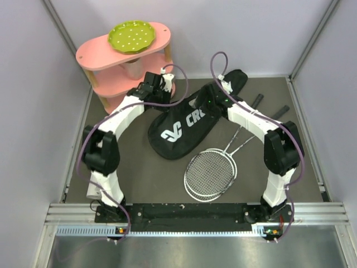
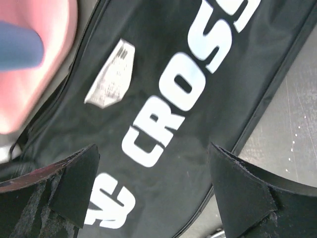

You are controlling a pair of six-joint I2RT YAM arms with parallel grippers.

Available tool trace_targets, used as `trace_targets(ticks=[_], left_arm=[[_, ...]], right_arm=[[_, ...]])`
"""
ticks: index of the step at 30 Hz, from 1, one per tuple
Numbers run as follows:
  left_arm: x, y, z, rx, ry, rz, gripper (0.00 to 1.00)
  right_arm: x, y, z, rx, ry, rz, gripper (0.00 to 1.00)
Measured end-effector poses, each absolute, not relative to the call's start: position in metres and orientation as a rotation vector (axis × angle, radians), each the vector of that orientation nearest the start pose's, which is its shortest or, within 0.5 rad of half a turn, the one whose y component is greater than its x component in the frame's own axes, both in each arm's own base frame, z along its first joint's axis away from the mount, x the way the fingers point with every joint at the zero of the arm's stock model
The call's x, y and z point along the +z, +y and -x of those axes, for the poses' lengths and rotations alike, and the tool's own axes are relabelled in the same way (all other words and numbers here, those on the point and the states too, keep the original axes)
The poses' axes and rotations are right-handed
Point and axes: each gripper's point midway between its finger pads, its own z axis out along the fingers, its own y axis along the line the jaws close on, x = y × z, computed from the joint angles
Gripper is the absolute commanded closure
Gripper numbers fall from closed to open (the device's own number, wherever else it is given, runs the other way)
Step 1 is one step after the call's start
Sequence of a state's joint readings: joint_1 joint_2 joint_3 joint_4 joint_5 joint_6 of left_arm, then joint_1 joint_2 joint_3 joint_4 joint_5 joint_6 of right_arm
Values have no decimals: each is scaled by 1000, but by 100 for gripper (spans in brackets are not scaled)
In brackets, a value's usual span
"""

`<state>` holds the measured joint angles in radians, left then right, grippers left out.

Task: Pack up the badminton gear

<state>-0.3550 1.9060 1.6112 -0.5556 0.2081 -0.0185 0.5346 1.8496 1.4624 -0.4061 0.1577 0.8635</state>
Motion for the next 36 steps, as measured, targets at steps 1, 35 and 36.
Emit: trace_targets(ticks=[1,35,36], left_arm=[[155,-208,-443,-411,2339,-521,100],[217,-258,-386,-234,2101,-734,100],[217,-259,-385,-231,2099,-737,100]], right_arm=[[138,257,-432,485,2341,-494,12],[178,224,-468,351,2150,-761,43],[175,225,-469,349,2157,-763,46]])
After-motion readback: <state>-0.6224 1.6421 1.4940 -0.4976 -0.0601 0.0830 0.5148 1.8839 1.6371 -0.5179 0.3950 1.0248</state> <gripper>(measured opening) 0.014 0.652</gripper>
